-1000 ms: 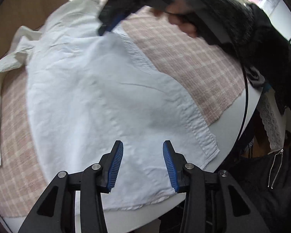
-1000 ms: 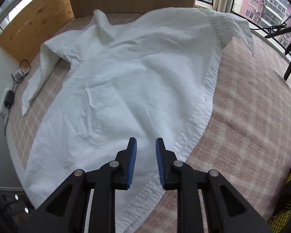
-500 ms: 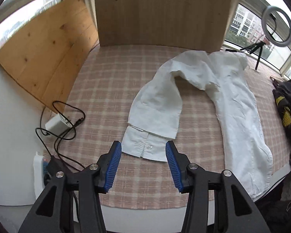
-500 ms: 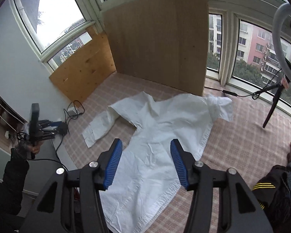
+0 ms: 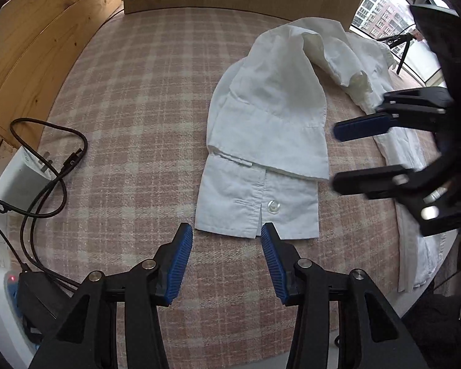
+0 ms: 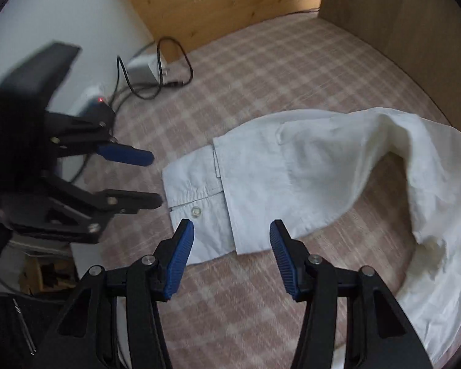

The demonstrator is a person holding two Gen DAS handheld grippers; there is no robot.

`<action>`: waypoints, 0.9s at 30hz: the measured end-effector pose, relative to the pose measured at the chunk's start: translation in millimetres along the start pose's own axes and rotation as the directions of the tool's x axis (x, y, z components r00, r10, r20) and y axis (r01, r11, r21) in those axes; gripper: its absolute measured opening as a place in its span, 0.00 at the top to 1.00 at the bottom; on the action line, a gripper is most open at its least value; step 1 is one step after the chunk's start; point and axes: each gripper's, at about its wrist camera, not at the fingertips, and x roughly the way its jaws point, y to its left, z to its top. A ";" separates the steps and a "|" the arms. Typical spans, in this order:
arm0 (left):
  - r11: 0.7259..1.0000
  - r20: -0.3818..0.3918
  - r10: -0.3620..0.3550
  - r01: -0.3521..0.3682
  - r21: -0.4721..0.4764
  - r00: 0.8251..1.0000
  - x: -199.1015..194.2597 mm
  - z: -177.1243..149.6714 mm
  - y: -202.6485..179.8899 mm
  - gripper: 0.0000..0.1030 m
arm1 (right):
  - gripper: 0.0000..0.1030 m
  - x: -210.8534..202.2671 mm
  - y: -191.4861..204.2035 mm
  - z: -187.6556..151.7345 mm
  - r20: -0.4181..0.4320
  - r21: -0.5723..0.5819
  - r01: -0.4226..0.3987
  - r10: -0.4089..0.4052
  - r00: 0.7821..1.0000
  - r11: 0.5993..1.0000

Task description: Fold clothes

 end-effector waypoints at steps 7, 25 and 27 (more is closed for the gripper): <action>1.000 0.007 -0.013 0.013 -0.017 1.000 8.8 -12.4 17.0 0.56 | 0.53 32.2 -1.8 7.7 -0.068 -0.066 0.080 -0.085 0.994 0.995; 0.998 0.058 -0.014 0.018 -0.058 0.998 -3.8 -19.4 20.4 0.56 | 0.91 -9.0 -8.2 13.8 -0.007 0.011 -0.106 0.106 0.994 0.994; 0.998 0.062 -0.018 0.022 -0.059 0.998 -6.6 -21.3 18.5 0.56 | 0.68 -5.2 -11.7 15.5 -0.023 -0.003 -0.095 0.095 0.995 0.995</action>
